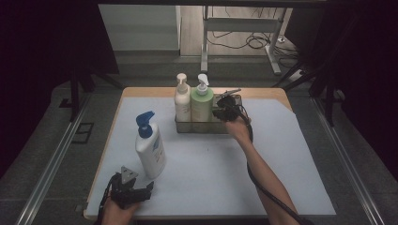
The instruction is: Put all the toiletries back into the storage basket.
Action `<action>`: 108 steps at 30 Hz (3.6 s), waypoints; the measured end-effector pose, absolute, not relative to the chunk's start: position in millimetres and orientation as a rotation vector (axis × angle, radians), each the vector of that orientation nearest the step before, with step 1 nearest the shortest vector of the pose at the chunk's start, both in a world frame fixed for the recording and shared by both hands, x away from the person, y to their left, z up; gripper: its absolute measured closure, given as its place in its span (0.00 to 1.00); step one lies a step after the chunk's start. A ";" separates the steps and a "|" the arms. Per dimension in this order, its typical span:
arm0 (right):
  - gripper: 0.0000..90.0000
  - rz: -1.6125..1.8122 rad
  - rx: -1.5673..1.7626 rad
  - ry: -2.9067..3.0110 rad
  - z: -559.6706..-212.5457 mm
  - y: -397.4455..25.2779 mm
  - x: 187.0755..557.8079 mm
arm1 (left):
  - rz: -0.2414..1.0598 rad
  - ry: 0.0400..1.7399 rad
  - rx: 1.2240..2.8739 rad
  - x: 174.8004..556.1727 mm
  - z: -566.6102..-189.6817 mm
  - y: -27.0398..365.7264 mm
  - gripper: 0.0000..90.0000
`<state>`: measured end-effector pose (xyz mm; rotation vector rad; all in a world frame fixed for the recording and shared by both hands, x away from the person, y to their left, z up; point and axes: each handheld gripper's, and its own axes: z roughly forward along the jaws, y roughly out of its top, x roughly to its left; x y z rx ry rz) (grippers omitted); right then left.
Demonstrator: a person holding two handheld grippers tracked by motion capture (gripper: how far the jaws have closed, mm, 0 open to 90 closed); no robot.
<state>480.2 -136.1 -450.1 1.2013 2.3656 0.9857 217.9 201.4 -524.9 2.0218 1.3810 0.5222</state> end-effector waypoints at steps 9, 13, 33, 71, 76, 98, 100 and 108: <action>1.00 0.986 1.205 2.361 -450.0 -136.2 477.1 | 0.523 1.383 2.022 218.1 -524.9 201.2 0.12; 1.00 0.996 1.199 2.345 -451.4 -136.3 475.7 | 0.524 1.381 2.022 218.0 -524.9 201.3 0.12; 0.82 1.037 1.155 2.336 -441.9 -151.8 460.8 | 0.524 1.381 2.021 217.9 -525.0 201.3 0.12; 0.15 1.091 0.975 2.406 -400.5 -189.9 379.8 | 0.515 1.386 2.016 219.2 -524.7 201.2 0.12; 0.14 1.077 0.962 2.402 -400.9 -197.2 366.5 | 0.515 1.385 2.019 219.3 -524.5 201.1 0.12; 0.00 1.020 0.961 2.393 -426.4 -235.1 308.4 | 0.496 1.349 2.024 217.6 -522.4 207.6 0.17; 0.00 1.019 0.963 2.389 -428.5 -236.6 306.2 | 0.495 1.341 2.030 217.4 -522.3 208.1 0.17; 0.00 1.019 1.004 2.386 -452.0 -246.9 292.8 | 0.500 1.316 2.059 214.3 -520.4 210.6 0.16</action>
